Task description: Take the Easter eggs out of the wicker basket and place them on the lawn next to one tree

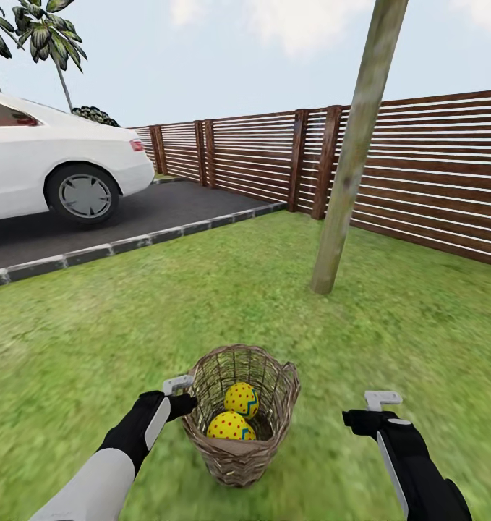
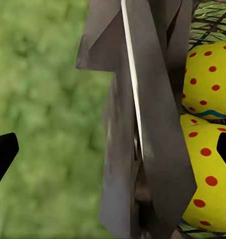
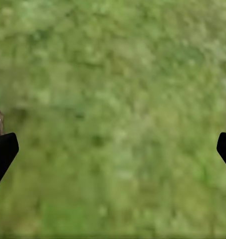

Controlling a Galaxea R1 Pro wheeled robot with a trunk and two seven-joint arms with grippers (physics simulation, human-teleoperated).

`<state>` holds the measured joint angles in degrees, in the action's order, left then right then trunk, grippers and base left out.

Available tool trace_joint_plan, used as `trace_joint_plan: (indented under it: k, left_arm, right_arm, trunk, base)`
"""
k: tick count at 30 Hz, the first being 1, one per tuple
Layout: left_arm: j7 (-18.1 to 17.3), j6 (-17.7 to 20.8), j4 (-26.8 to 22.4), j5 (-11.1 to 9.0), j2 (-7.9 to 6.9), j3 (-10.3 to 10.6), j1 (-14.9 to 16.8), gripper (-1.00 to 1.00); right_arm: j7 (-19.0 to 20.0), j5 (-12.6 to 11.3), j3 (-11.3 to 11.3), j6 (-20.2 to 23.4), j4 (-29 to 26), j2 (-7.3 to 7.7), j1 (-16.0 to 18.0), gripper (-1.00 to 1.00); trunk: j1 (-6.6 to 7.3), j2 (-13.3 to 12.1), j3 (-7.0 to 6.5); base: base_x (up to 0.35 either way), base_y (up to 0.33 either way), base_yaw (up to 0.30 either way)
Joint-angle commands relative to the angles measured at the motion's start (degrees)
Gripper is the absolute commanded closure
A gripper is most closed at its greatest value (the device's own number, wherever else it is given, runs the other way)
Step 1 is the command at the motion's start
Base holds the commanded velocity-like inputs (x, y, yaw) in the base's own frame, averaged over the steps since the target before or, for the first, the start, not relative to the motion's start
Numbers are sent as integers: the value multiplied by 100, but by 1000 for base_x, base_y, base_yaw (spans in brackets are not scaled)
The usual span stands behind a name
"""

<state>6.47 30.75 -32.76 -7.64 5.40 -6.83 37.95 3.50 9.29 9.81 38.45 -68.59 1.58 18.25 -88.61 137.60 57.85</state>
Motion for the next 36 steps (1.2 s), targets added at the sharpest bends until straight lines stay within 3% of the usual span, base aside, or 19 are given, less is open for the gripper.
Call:
trace_joint_plan:
  k: [1,13,14,26,36]
  left_arm:
    - [39,28,-10,-62,5,-19,2,-100]
    - [47,34,14,-62,2,-36,1,-100]
    - [47,32,15,-62,3,-37,1,100]
    - [47,29,-16,-62,5,-33,2,100]
    - [47,37,-11,-62,9,-20,2,100]
  right_arm:
    - [37,56,3,26,-7,0,3,-100]
    - [37,63,-4,31,11,0,3,-100]
    - [37,65,-5,28,13,0,3,-100]
    - [28,73,-2,31,30,0,3,-100]
    - [28,73,3,31,38,0,3,-100]
  trunk:
    - [1,2,6]
    - [1,2,6]
    - [1,2,6]
    - [1,2,6]
    - [221,-399,-174]
  base:
    - [0,0,0]
    - [0,0,0]
    - [0,0,0]
    - [0,0,0]
    - [0,0,0]
